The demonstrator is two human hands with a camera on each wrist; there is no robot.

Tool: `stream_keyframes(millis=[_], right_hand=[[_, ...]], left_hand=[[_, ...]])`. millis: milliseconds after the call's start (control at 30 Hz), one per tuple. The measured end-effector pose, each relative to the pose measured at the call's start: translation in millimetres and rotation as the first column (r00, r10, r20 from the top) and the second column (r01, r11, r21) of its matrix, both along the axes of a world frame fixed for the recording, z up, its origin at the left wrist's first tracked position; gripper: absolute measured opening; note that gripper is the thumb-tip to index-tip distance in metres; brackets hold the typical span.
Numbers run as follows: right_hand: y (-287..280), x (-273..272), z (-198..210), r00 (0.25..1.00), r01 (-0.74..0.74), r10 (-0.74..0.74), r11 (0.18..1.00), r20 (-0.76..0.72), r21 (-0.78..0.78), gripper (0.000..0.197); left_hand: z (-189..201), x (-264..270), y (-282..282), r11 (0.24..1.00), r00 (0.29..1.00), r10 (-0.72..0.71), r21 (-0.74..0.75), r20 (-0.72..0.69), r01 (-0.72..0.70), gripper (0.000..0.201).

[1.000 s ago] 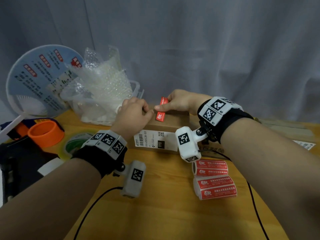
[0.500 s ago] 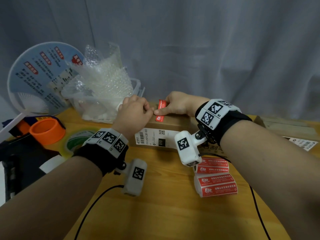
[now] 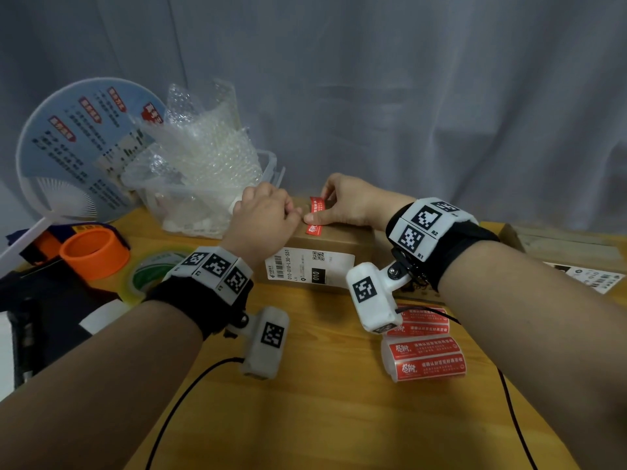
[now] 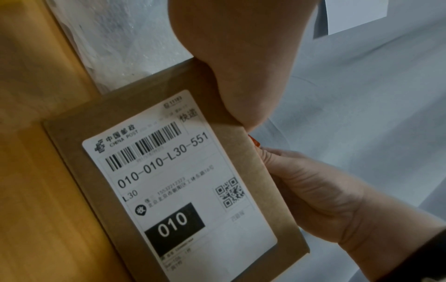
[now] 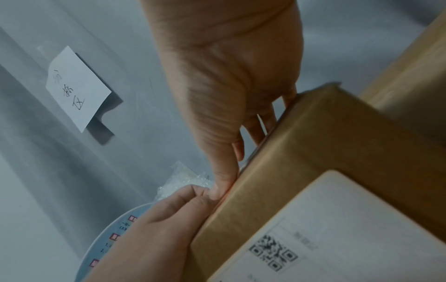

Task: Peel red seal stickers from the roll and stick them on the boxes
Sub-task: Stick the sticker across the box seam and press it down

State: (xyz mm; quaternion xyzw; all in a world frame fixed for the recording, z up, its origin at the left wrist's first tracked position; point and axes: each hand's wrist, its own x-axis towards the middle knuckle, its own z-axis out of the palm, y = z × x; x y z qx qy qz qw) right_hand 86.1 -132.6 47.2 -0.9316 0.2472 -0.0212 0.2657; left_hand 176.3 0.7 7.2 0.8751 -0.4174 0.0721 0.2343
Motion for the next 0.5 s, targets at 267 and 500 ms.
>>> stream_keyframes(millis=[267, 500], right_hand=[[-3, 7, -18, 0.980, 0.141, -0.133, 0.989, 0.149, -0.045, 0.034], [-5, 11, -15, 0.938, 0.296, -0.229, 0.920, 0.259, -0.258, 0.026]], left_hand=[[-2, 0, 0, 1.000, 1.000, -0.001, 0.026, 0.020, 0.001, 0.025], [-1, 0, -1, 0.999, 1.000, 0.000, 0.034, 0.020, -0.001, 0.024]])
